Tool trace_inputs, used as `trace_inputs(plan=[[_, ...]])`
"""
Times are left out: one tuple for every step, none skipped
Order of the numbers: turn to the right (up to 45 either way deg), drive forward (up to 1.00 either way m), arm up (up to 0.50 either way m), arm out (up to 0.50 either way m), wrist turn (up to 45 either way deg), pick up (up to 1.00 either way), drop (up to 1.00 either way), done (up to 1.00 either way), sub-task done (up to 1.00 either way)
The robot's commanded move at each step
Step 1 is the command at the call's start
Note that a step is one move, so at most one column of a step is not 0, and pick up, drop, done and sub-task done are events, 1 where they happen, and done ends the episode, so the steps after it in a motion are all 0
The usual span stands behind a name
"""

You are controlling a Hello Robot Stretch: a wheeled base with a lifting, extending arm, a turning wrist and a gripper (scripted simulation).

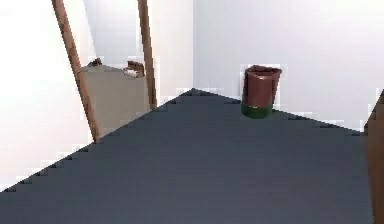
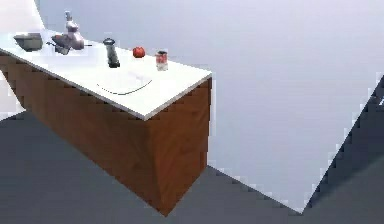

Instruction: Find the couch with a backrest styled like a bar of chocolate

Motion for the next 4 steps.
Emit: trace_inputs(plan=[[-42.0, 0.00, 0.00, 0.00, 0.0, 0.00, 0.00, 0.00, 0.00], [0.0, 0.15, 0.00, 0.00, 0.0, 0.00, 0.00, 0.00, 0.00], [33.0, 0.00, 0.00, 0.00, 0.0, 0.00, 0.00, 0.00, 0.00], [0.0, 1.00, 0.00, 0.00, 0.0, 0.00, 0.00, 0.00, 0.00]])
